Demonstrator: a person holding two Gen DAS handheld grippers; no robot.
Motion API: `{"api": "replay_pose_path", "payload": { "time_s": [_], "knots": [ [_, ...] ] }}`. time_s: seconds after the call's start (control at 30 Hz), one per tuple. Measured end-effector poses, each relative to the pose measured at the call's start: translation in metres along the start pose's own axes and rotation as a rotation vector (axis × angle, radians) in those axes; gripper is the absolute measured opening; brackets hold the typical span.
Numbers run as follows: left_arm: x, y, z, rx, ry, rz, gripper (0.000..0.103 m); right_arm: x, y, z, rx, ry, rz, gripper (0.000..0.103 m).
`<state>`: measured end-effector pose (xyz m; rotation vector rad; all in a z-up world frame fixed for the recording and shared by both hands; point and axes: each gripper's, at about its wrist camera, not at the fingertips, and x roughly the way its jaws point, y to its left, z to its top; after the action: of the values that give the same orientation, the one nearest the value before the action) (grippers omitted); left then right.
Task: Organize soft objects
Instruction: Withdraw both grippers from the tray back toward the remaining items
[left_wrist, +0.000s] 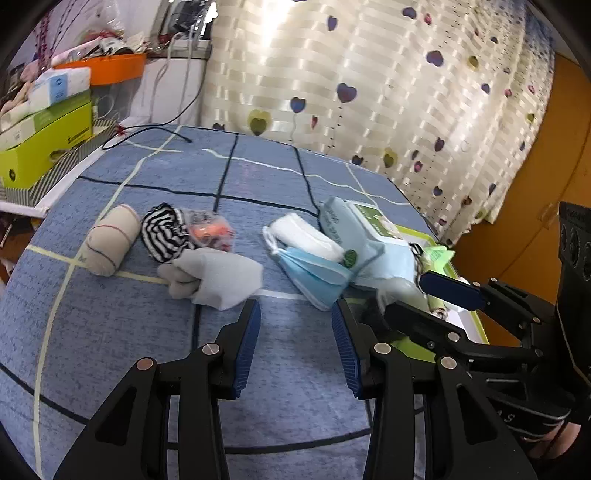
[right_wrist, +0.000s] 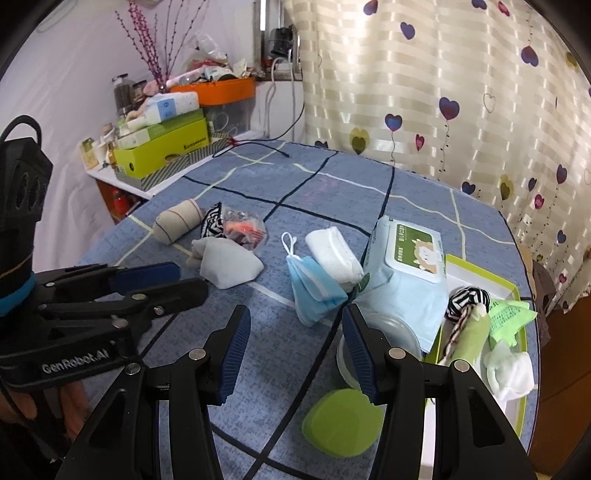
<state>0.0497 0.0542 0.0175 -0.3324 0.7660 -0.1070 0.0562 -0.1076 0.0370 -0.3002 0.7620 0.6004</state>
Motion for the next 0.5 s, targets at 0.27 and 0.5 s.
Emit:
{"api": "replay_pose_path", "payload": {
  "time_s": [0.27, 0.5],
  "knots": [
    [0.006, 0.030, 0.003, -0.057, 0.004, 0.043, 0.042, 0.029, 0.001, 0.018, -0.058, 0.066, 0.006, 0.051],
    [0.014, 0.049, 0.005, -0.097, 0.019, 0.064, 0.042, 0.060, 0.001, 0.032, -0.133, 0.160, 0.001, 0.051]
  ]
}}
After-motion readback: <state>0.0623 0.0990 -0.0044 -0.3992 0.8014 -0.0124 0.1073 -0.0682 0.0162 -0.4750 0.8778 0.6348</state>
